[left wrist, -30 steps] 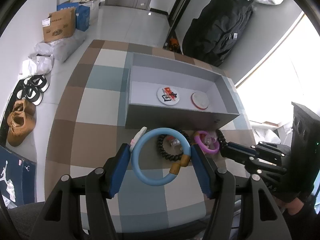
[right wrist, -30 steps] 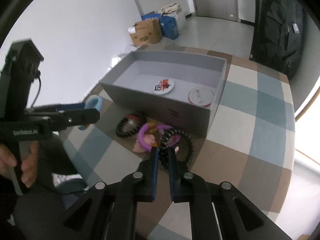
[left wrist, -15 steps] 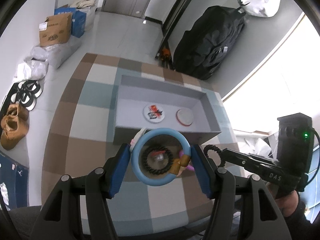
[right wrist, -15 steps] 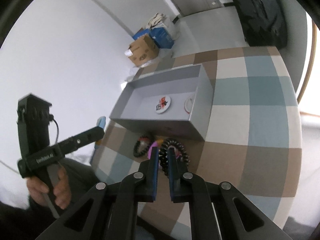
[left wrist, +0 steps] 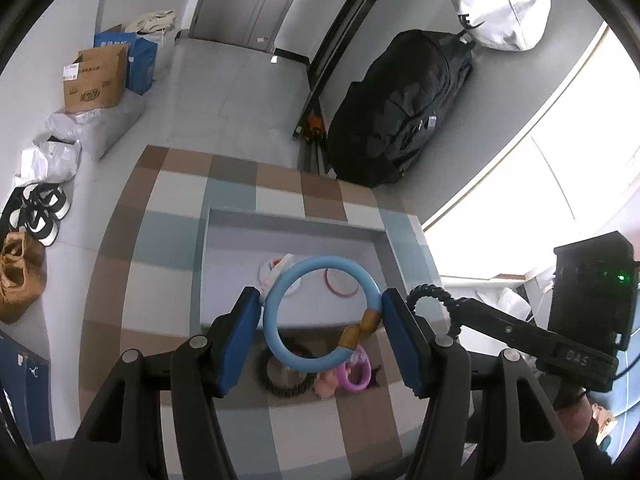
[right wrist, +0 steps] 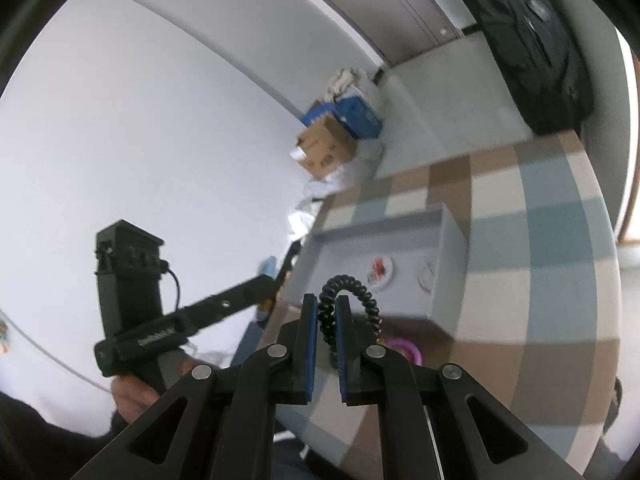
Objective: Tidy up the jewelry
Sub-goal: 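Place the blue bangle in the box with the left gripper while the right gripper places the black bracelet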
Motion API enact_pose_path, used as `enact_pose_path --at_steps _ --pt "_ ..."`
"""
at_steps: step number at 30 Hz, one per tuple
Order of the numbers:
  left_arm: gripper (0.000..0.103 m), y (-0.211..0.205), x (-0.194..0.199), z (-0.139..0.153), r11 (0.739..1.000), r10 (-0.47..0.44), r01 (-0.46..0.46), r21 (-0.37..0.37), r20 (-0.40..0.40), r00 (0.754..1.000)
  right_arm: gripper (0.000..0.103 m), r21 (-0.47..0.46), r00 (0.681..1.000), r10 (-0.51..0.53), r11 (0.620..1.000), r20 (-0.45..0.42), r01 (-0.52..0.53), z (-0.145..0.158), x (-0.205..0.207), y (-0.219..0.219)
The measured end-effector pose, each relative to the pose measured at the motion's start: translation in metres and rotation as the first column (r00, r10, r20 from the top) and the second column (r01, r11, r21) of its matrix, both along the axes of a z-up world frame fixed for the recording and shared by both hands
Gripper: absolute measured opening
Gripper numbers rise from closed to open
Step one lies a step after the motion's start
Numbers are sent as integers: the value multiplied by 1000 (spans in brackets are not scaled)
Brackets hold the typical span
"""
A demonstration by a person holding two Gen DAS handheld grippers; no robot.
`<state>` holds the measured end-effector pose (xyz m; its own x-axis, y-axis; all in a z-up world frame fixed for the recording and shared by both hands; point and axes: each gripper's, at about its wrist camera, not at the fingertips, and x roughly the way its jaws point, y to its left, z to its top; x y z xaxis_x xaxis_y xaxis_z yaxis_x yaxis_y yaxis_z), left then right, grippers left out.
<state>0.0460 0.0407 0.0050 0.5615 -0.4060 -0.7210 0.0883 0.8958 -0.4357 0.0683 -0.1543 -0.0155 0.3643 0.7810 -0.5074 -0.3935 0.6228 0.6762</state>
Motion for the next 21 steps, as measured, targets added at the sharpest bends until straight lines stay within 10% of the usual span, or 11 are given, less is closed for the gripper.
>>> enact_pose_path --at_steps 21 --pt "58 -19 42 -17 995 20 -20 99 5 1000 9 -100 997 -74 992 9 75 -10 56 33"
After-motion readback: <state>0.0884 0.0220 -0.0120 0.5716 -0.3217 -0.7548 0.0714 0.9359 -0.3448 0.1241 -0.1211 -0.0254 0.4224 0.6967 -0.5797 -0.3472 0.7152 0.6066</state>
